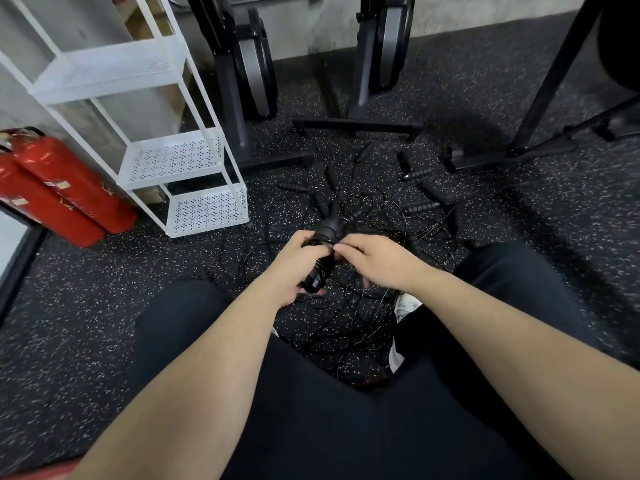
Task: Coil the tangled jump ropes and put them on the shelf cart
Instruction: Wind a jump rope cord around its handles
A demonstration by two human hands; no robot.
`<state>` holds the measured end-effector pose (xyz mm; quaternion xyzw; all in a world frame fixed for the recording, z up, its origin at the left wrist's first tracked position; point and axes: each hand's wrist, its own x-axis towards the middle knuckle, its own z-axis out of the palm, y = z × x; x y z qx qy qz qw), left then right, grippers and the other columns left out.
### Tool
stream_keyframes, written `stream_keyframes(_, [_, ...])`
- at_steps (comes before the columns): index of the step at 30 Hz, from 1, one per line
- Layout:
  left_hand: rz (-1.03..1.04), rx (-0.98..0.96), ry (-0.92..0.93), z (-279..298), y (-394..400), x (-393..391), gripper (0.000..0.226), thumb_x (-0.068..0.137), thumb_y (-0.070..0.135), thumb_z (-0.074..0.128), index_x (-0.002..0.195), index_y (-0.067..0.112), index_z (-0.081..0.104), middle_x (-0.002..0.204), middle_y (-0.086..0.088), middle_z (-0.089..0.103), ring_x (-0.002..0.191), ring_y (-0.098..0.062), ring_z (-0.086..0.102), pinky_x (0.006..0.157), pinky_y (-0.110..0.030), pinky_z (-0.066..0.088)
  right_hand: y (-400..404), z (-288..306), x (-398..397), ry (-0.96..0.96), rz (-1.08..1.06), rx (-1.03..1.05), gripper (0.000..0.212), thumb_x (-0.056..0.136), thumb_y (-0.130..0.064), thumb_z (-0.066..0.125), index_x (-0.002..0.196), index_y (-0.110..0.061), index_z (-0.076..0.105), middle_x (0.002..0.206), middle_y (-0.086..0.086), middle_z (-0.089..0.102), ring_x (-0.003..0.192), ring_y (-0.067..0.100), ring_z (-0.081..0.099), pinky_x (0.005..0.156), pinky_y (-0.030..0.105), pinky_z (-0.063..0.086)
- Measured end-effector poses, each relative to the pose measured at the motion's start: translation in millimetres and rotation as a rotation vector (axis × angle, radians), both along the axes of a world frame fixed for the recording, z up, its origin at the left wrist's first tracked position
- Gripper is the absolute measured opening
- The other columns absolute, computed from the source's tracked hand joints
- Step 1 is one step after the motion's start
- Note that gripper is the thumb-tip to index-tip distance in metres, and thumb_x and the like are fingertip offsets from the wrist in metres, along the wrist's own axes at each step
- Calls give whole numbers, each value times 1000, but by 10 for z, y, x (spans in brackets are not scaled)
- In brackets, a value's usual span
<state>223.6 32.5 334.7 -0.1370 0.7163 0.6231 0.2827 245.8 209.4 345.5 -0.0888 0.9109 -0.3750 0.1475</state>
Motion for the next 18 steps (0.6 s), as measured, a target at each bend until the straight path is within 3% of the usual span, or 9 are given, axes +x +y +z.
stream_keyframes(2, [29, 69, -54, 21, -25, -14, 29, 98, 19, 64, 122, 33, 57, 116, -17, 71, 83, -37, 71, 79, -57, 62, 2, 0, -4, -33, -39, -79, 25, 106, -40, 48, 108, -27, 70, 51, -24, 56, 46, -2, 51, 50, 18, 41])
stream_keyframes(4, [45, 115, -96, 38, -59, -23, 31, 99, 18, 62, 128, 30, 58, 115, -16, 72, 85, -39, 72, 77, -56, 62, 12, 11, -29, -62, -92, -114, 31, 106, -43, 48, 108, -24, 72, 51, -18, 55, 44, -2, 47, 47, 14, 35])
stream_keyframes(7, [98, 195, -165, 73, -95, -28, 30, 98, 15, 61, 128, 20, 59, 114, -17, 71, 87, -38, 69, 70, -47, 63, 47, 22, -41, -136, -137, -168, 34, 106, -44, 46, 103, -22, 71, 60, -10, 52, 42, 2, 40, 45, 16, 33])
stream_keyframes(11, [165, 320, -270, 135, -151, -16, 27, 94, 17, 59, 117, 5, 62, 104, -22, 69, 85, -35, 67, 67, -40, 60, 73, 9, -4, -196, -115, -268, 34, 106, -39, 49, 98, -13, 69, 55, -13, 47, 41, 1, 34, 45, 18, 30])
stream_keyframes(14, [138, 392, -301, 184, -154, -1, 27, 93, 20, 55, 112, 3, 65, 94, -19, 72, 79, -32, 66, 64, -35, 55, 82, 21, -24, -159, -145, -271, 33, 105, -41, 51, 95, -16, 70, 56, -13, 50, 43, 3, 35, 44, 17, 30])
stream_keyframes(18, [86, 463, -319, 251, -126, 29, 31, 96, 25, 49, 108, 4, 68, 95, -18, 73, 75, -28, 64, 56, -30, 53, 105, 12, -44, -184, -167, -334, 28, 104, -40, 54, 91, -19, 68, 55, -13, 50, 45, 5, 34, 44, 18, 28])
